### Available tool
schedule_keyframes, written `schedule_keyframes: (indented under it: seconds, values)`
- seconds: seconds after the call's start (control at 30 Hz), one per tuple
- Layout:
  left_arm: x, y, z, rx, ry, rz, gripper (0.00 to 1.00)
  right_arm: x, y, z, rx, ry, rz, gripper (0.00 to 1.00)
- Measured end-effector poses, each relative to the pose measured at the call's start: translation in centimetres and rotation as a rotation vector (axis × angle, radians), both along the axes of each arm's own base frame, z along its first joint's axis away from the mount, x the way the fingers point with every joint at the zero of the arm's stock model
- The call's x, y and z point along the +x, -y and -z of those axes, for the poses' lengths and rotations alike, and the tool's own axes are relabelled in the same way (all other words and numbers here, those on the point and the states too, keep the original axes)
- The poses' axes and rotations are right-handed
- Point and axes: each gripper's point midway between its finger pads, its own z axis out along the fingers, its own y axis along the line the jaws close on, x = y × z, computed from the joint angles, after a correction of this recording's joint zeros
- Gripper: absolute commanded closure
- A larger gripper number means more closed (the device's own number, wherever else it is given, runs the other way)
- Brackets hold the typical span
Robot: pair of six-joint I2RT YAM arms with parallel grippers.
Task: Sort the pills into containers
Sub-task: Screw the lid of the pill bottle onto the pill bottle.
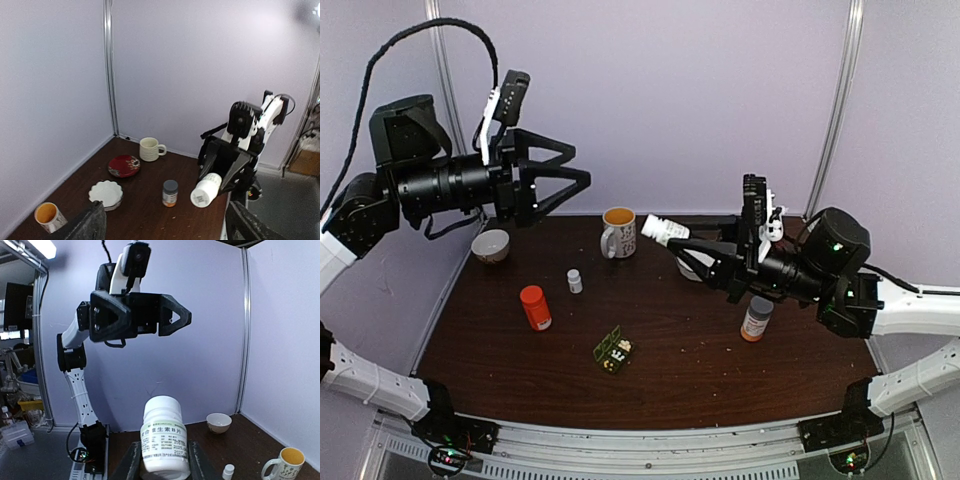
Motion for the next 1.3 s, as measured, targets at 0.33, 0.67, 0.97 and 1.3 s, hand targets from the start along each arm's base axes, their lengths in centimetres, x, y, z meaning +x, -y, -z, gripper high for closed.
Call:
schedule_keyframes:
  seconds: [0.33, 0.67, 0.97, 1.3]
  values:
    - [-2.3, 0.7, 1.3, -0.133, -0.665, 0.108, 0.02, -1.7, -1.8, -0.8, -0.096, 0.382, 0.135, 1.00]
    - [-3.7, 2.2, 4.0, -0.075, -0.893, 0.200, 0.10, -2.7, -4.3, -0.8, -0.150, 0.527, 0.172, 1.00]
    - [-4.3, 3.0, 5.6, -0.026, -0.972, 0.238, 0.26, -2.5, -5.0, -0.8, -0.166, 0.558, 0.190, 1.00]
    - [-4.4, 2.9, 5.8, -0.018, -0.982, 0.234, 0.45, -2.4, -5.2, -0.4, -0.177, 0.563, 0.193, 1.00]
